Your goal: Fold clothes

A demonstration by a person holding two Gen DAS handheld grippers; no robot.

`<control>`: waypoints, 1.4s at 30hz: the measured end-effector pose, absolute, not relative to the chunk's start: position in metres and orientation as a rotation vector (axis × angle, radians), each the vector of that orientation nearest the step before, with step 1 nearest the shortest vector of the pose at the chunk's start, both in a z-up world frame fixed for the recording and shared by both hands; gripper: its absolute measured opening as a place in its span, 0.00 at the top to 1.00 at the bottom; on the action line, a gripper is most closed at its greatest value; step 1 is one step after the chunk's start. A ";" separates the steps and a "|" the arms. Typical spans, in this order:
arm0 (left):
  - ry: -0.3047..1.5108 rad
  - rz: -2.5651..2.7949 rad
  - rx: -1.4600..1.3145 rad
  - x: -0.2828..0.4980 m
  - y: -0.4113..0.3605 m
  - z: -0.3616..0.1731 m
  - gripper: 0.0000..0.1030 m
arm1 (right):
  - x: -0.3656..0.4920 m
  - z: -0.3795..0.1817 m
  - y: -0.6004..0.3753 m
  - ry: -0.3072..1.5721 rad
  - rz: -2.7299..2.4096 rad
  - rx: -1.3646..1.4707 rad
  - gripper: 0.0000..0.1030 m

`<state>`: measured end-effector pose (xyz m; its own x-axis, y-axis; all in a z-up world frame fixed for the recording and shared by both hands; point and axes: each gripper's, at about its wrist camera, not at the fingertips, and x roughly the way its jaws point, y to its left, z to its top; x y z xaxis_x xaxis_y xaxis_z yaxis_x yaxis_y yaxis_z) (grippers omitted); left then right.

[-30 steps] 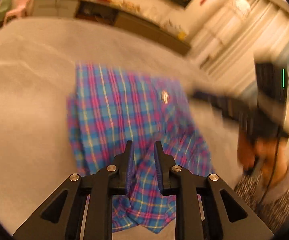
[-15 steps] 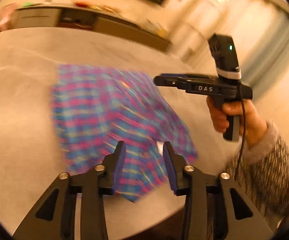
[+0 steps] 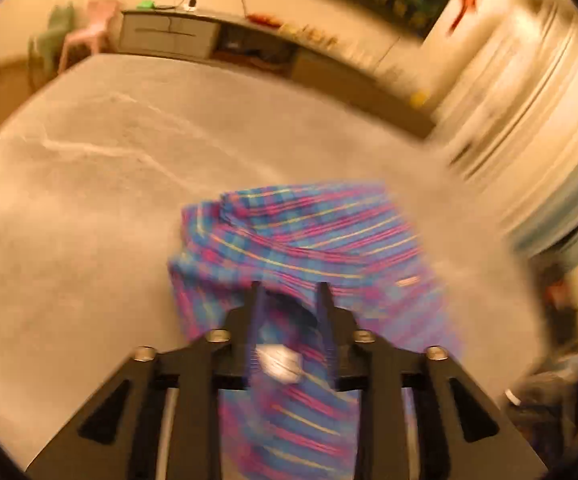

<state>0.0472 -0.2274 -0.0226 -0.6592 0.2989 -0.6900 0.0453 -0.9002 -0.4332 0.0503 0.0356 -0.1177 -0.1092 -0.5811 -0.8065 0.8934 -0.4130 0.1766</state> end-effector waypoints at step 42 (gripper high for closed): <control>-0.205 2.520 -1.522 -0.137 -0.073 -0.056 0.58 | -0.075 -0.175 0.085 0.310 -2.242 1.164 0.41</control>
<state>-0.1370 -0.0726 -0.0560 -0.4547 0.2321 -0.8599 -0.0904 -0.9725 -0.2147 -0.0750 0.0847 -0.1752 -0.4449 -0.3934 -0.8046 0.5970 -0.7999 0.0611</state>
